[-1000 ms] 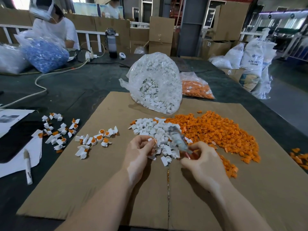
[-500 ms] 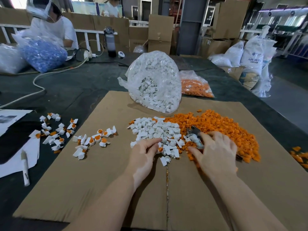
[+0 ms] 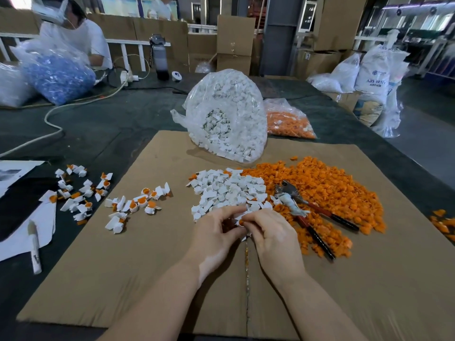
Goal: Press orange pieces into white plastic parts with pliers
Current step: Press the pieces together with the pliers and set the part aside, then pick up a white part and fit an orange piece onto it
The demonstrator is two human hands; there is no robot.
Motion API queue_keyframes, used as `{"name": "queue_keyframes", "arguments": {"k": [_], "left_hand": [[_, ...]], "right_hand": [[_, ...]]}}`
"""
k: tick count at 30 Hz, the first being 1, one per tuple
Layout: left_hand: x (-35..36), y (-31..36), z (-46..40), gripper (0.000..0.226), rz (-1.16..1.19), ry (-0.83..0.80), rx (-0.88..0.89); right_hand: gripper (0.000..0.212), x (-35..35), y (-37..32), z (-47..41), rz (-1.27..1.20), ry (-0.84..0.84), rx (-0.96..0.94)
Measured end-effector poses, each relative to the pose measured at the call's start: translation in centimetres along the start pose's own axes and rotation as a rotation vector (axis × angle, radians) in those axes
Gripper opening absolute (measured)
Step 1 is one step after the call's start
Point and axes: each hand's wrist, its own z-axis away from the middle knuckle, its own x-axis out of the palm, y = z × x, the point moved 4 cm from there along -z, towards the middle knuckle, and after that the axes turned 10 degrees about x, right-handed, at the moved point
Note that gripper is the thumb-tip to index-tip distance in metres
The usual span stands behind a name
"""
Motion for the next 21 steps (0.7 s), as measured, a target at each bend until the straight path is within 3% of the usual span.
{"name": "queue_keyframes", "arguments": {"k": [15,17,21], "left_hand": [[-0.1,0.2,0.4,0.031,-0.217,0.072,0.135],[-0.4,0.2,0.4,0.026,-0.2,0.134,0.145],[-2.6,-0.2,0.7,0.018,-0.112,0.421,0.071]], "right_hand": [[0.005,-0.2,-0.2,0.2,0.055,0.072,-0.053],[0.007,-0.4,0.0,0.1,0.03,0.09,-0.02],[0.003,-0.8,1.0,0.1,0.021,0.181,0.124]]}}
